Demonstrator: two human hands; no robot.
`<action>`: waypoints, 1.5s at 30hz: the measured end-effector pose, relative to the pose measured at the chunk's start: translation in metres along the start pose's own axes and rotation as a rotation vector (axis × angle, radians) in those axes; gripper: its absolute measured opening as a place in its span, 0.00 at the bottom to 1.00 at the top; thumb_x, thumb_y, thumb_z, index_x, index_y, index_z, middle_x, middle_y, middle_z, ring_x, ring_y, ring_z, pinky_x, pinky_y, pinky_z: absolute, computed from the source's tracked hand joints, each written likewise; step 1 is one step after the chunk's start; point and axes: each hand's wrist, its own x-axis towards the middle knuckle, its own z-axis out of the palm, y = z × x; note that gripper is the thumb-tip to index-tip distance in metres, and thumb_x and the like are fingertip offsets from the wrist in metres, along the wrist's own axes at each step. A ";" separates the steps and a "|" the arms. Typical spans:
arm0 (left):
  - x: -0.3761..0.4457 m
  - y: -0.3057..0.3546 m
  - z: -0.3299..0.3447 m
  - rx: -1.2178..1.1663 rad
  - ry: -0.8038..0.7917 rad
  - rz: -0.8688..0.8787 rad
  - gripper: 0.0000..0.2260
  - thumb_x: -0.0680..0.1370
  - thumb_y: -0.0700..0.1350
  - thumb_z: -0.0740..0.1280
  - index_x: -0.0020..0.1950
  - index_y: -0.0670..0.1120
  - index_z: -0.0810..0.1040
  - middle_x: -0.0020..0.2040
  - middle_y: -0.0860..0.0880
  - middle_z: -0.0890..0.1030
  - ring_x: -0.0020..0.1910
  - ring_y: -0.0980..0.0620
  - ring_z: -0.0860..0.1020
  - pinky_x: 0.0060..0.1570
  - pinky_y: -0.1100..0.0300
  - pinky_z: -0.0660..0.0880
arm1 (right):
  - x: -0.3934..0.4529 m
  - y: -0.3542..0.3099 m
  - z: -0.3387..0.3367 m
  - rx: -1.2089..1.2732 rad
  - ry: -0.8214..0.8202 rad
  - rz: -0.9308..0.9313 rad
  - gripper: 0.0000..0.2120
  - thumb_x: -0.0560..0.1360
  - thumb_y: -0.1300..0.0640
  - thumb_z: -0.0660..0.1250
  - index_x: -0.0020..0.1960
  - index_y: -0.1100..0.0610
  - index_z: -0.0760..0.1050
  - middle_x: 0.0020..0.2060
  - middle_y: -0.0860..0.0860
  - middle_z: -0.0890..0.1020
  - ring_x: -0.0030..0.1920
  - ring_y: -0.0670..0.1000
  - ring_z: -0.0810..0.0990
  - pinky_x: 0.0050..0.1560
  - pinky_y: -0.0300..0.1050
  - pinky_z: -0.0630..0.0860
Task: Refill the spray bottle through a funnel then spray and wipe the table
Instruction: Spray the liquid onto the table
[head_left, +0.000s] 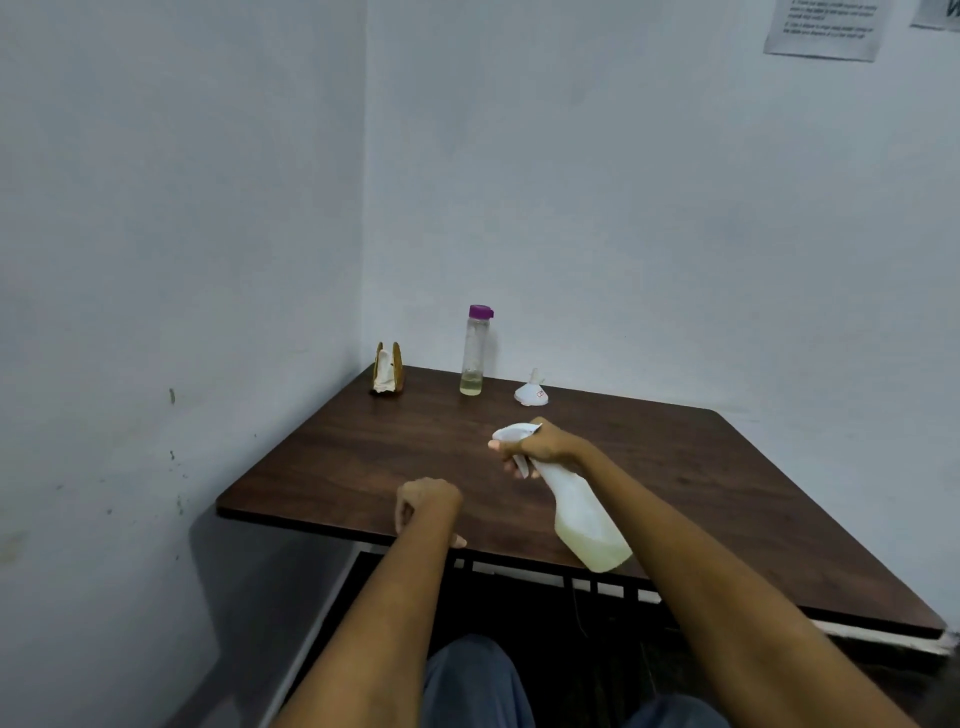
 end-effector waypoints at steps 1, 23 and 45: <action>0.001 0.001 0.000 0.003 0.001 -0.004 0.31 0.68 0.61 0.74 0.65 0.46 0.75 0.62 0.50 0.78 0.59 0.52 0.79 0.45 0.58 0.79 | 0.004 0.002 0.004 -0.013 0.039 0.014 0.14 0.73 0.47 0.70 0.42 0.59 0.78 0.24 0.50 0.80 0.37 0.53 0.80 0.34 0.40 0.77; 0.001 0.009 -0.011 0.083 -0.054 -0.047 0.22 0.69 0.54 0.76 0.59 0.47 0.80 0.58 0.53 0.81 0.54 0.54 0.81 0.15 0.59 0.73 | -0.005 0.001 -0.012 -0.003 0.040 0.097 0.08 0.78 0.64 0.61 0.54 0.57 0.76 0.35 0.54 0.79 0.26 0.44 0.80 0.24 0.35 0.74; 0.004 0.009 -0.006 0.095 -0.058 -0.059 0.24 0.62 0.61 0.78 0.48 0.48 0.77 0.56 0.55 0.81 0.52 0.57 0.82 0.15 0.61 0.72 | -0.011 0.020 -0.019 -0.010 0.077 0.147 0.12 0.73 0.66 0.60 0.52 0.56 0.79 0.33 0.53 0.80 0.37 0.55 0.79 0.44 0.51 0.78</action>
